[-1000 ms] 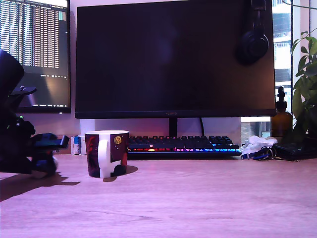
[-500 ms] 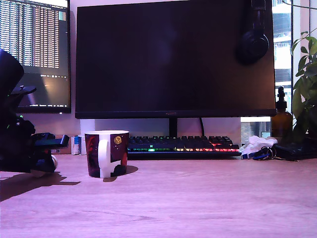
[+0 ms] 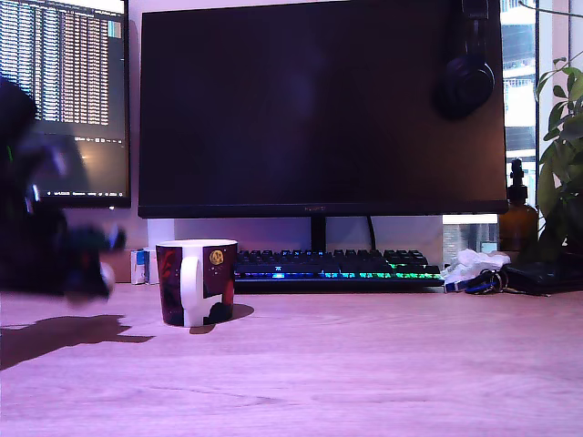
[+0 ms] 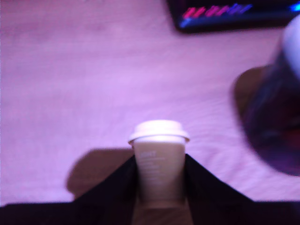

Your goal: Pick up the coffee capsules on the table and drop them inside the coffee cup

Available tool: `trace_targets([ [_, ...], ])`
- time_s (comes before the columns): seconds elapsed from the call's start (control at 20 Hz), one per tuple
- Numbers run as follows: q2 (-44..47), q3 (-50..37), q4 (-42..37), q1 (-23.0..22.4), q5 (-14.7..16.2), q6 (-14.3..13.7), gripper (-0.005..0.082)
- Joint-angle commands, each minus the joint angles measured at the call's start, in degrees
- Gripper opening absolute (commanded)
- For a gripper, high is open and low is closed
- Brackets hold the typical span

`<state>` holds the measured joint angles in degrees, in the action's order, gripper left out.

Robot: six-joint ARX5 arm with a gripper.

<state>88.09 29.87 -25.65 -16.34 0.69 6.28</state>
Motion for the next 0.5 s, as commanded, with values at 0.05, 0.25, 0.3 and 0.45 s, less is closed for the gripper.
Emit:
trace_targets([
  [0.05,-5.68,-0.46,2.89,0.22,3.56,-1.25,0.0086],
  [0.25,-11.69,0.55,6.69,0.17,9.94,-1.40,0.0087],
  [0.3,-12.50,1.16,7.72,0.15,10.67,-1.42,0.0087],
  [0.45,-13.33,3.32,9.66,0.15,13.42,-1.40,0.0087],
])
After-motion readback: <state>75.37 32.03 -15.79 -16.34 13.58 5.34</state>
